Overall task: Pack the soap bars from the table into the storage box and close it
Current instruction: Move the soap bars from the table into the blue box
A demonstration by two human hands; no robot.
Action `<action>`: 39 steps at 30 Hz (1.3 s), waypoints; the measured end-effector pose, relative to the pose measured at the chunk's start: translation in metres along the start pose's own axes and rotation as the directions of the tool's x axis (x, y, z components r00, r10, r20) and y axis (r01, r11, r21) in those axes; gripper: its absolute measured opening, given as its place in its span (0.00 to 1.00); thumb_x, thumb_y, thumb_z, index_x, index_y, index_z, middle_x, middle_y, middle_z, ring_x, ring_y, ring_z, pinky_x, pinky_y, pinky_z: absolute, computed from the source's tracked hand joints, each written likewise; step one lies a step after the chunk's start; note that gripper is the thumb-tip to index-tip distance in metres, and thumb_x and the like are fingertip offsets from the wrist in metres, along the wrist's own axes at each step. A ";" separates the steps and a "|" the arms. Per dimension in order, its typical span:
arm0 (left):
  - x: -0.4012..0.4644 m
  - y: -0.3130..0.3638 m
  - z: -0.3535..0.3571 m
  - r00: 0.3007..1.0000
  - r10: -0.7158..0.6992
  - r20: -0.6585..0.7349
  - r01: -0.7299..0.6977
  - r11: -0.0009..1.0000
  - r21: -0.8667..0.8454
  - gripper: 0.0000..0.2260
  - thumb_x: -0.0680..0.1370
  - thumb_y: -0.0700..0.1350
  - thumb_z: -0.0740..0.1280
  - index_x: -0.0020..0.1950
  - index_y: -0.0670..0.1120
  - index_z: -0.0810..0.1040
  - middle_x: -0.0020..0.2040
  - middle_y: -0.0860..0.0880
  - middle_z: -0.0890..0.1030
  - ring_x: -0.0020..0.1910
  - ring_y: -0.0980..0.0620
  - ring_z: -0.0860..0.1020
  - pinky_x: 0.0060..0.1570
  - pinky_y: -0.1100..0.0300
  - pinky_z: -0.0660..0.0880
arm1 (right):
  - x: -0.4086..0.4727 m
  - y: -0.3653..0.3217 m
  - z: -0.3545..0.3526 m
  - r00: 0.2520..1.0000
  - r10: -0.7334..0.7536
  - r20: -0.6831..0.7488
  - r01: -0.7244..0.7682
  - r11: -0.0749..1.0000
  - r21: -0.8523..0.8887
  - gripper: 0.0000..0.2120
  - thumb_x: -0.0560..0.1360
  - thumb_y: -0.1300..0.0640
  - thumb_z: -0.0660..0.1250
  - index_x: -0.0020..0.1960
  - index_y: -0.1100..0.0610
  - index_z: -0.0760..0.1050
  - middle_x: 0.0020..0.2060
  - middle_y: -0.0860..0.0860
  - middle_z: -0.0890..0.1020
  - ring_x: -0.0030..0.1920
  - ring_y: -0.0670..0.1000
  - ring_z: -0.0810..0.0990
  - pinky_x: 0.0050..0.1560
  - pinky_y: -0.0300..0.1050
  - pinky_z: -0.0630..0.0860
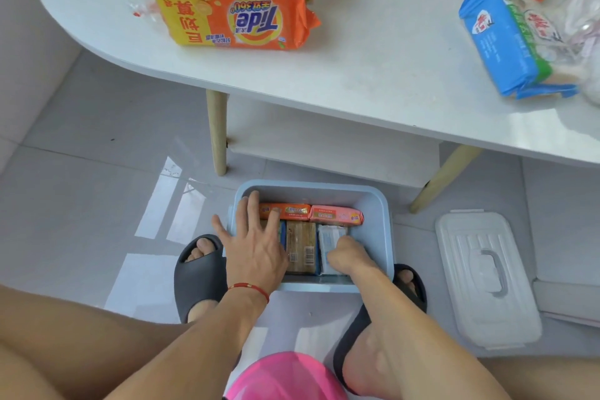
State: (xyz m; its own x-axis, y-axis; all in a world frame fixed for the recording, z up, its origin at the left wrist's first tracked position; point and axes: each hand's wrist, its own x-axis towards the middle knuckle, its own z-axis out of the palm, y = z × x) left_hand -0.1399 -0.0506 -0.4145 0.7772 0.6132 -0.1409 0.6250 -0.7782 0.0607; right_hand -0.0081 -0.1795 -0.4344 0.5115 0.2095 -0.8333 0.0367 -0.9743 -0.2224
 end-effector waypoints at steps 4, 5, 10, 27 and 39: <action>0.001 0.000 0.003 0.999 0.008 0.042 -0.007 1.000 -0.021 0.26 0.67 0.51 0.72 0.64 0.49 0.71 0.75 0.40 0.67 0.76 0.37 0.62 0.68 0.28 0.63 | 0.002 -0.001 0.004 0.996 -0.009 0.086 0.008 1.000 0.015 0.20 0.74 0.64 0.64 0.66 0.57 0.73 0.58 0.55 0.79 0.55 0.54 0.77 0.59 0.49 0.79; 0.001 -0.001 0.004 0.999 0.008 0.044 -0.007 1.000 -0.018 0.26 0.67 0.51 0.72 0.64 0.49 0.70 0.75 0.40 0.67 0.76 0.37 0.62 0.67 0.28 0.63 | 0.001 -0.001 0.003 0.996 -0.013 0.094 0.013 1.000 0.001 0.21 0.74 0.64 0.64 0.67 0.56 0.72 0.60 0.55 0.79 0.56 0.55 0.77 0.61 0.50 0.79; 0.004 -0.002 0.005 0.998 0.025 0.061 -0.025 1.000 0.001 0.26 0.67 0.51 0.71 0.63 0.49 0.71 0.73 0.41 0.69 0.75 0.38 0.64 0.69 0.26 0.60 | -0.004 -0.002 -0.004 0.992 -0.071 0.105 0.084 0.990 -0.117 0.16 0.77 0.62 0.58 0.64 0.59 0.72 0.49 0.51 0.76 0.47 0.50 0.76 0.46 0.43 0.74; 0.040 0.055 -0.276 0.583 0.348 -0.734 -0.727 0.628 -0.279 0.08 0.66 0.34 0.59 0.42 0.39 0.76 0.41 0.43 0.76 0.41 0.42 0.74 0.38 0.49 0.71 | -0.228 -0.095 -0.210 0.612 -0.742 -0.276 0.676 0.671 -0.304 0.09 0.72 0.53 0.60 0.44 0.42 0.76 0.32 0.38 0.84 0.34 0.41 0.83 0.38 0.38 0.78; 0.165 0.044 -0.331 0.840 0.123 -0.528 -0.294 0.922 -0.253 0.15 0.69 0.41 0.67 0.55 0.48 0.81 0.57 0.46 0.80 0.61 0.41 0.73 0.57 0.48 0.68 | -0.147 -0.165 -0.296 0.214 -0.746 -0.631 0.581 0.616 -0.532 0.26 0.76 0.61 0.66 0.74 0.55 0.71 0.74 0.54 0.71 0.72 0.56 0.70 0.67 0.49 0.70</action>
State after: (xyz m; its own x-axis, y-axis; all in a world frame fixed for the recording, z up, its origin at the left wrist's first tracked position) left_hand 0.0403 0.0610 -0.1085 0.7682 0.4911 0.4107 0.3663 -0.8633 0.3472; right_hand 0.1647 -0.0743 -0.1252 0.6234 0.7190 0.3072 0.7764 -0.5229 -0.3517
